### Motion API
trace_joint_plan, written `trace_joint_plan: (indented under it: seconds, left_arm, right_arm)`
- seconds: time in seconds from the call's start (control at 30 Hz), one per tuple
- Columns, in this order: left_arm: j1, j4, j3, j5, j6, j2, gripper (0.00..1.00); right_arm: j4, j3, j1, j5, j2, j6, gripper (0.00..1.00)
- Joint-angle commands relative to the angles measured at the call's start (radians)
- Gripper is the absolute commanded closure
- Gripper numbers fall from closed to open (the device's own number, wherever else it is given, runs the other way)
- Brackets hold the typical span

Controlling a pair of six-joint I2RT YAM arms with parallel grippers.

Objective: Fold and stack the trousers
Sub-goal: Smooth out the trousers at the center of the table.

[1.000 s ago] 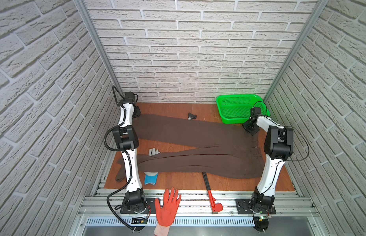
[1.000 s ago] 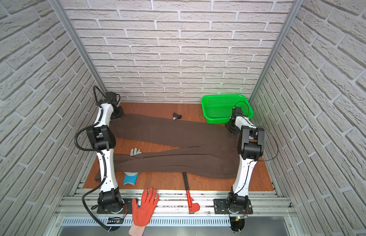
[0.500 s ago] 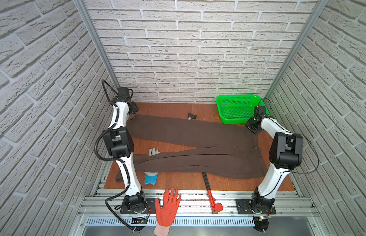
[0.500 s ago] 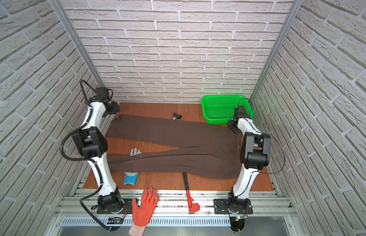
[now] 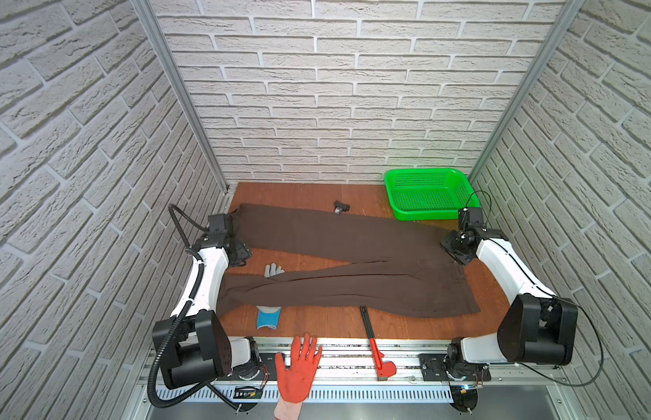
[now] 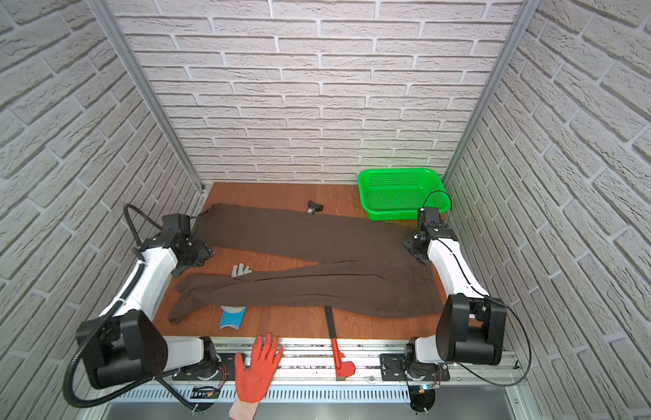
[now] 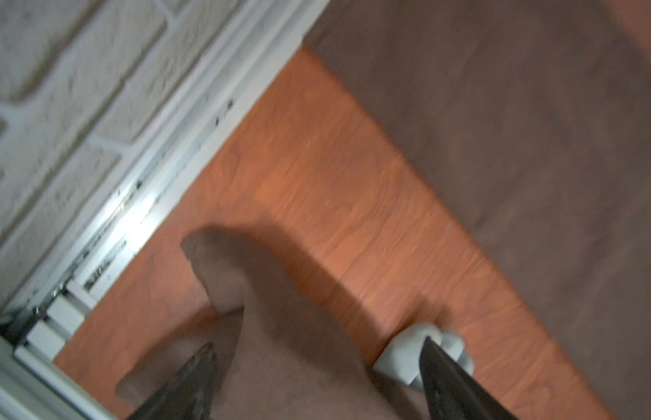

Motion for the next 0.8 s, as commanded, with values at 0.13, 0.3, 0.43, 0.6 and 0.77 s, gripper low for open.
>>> trace_joint_plan:
  seconds: [0.13, 0.3, 0.43, 0.6, 0.77]
  left_arm:
    - [0.0, -0.091, -0.108, -0.076, -0.142, -0.211, 0.06]
    - [0.0, -0.196, -0.139, -0.082, -0.23, -0.265, 0.02]
    - [0.0, -0.202, -0.195, -0.032, -0.307, -0.246, 0.02]
    - [-0.004, -0.092, -0.298, 0.067, -0.376, -0.193, 0.02]
    - [-0.006, -0.028, -0.337, 0.095, -0.392, -0.149, 0.17]
  right_arm:
    - [-0.13, -0.137, 0.056, -0.008, -0.213, 0.013, 0.48]
    - [-0.192, -0.178, 0.091, -0.015, -0.317, 0.04, 0.48]
    - [-0.214, -0.186, 0.122, -0.018, -0.349, 0.05, 0.48]
    - [-0.204, -0.196, 0.151, -0.026, -0.337, 0.059, 0.49]
    - [-0.178, -0.229, 0.178, -0.018, -0.314, 0.072, 0.49]
